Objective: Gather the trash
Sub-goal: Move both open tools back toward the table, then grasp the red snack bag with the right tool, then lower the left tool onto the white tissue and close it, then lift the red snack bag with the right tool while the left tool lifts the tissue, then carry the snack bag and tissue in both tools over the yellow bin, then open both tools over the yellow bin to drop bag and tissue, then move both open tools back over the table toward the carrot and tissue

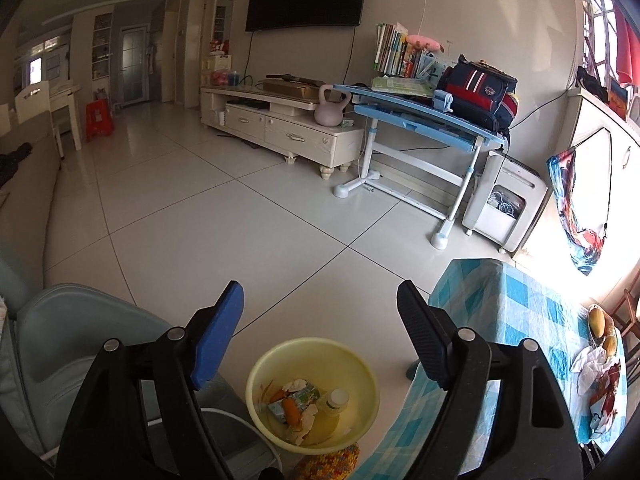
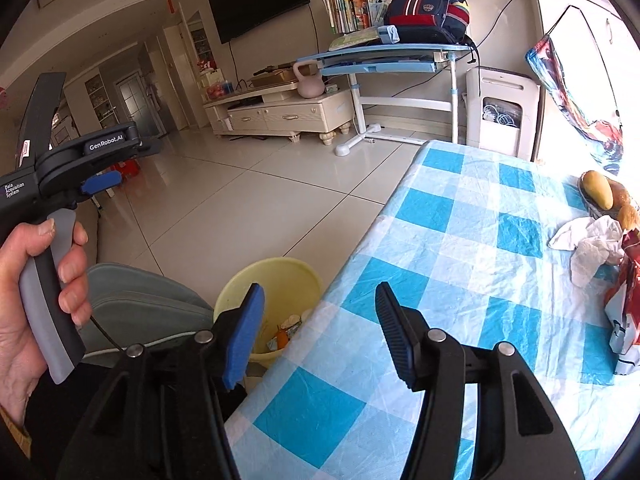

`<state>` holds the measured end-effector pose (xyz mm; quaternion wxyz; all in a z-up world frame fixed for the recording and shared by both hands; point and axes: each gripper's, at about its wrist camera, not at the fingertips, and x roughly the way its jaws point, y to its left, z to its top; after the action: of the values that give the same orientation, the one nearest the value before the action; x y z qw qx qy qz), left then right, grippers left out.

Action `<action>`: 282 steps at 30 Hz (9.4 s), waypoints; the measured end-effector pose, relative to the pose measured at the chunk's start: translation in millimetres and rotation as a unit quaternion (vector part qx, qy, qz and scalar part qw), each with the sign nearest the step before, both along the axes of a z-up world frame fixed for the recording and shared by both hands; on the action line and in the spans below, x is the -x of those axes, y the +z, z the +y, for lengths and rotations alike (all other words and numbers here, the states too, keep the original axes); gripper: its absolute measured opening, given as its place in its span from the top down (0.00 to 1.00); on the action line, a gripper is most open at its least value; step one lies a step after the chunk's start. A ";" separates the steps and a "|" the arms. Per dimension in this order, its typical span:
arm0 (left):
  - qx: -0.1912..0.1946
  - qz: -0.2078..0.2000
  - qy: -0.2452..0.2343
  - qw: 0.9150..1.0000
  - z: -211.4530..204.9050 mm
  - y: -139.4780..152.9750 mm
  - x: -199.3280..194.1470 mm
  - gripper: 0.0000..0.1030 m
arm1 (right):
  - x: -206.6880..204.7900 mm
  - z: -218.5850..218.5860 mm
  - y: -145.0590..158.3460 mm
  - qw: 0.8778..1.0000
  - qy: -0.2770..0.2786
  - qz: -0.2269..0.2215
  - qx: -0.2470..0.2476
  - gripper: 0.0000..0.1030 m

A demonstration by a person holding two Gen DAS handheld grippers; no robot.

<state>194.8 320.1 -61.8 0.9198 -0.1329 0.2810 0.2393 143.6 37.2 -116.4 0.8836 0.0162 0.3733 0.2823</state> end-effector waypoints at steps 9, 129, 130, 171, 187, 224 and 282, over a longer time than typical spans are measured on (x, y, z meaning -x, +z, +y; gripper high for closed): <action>-0.028 -0.001 -0.020 0.999 -16.8 6.8 1.8 0.22 | 5.5 -75.1 5.2 0.995 -0.077 -0.030 0.051 0.35; 0.005 0.163 -0.374 0.913 -266.0 -104.5 -33.0 0.60 | -2.0 -186.6 -31.0 0.995 -0.022 0.092 0.036 0.44; 0.008 0.161 -0.371 0.915 -263.1 -103.9 -32.8 0.60 | 1.5 -183.4 -29.0 0.996 -0.008 0.088 0.028 0.45; -0.055 0.160 -0.402 0.900 -293.4 -111.7 -24.3 0.82 | 17.8 -187.8 -37.9 0.992 -0.055 0.111 -0.036 0.77; -0.013 0.105 -0.365 0.925 -259.2 -76.9 -8.2 0.93 | 25.6 -177.0 -25.8 0.994 -0.048 0.077 -0.060 0.78; 0.287 0.103 -0.062 0.950 38.7 -95.6 -31.0 0.92 | -75.5 116.5 -19.4 0.988 0.079 0.079 -0.103 0.77; -0.052 0.101 -0.289 0.951 -214.6 -31.1 -44.7 0.42 | -81.4 -219.0 -17.8 0.975 -0.192 0.108 0.031 0.34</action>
<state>239.4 105.5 -92.9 0.9221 0.0273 0.3859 -0.0103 225.0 -181.7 -134.2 0.8757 0.0910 0.4650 0.0926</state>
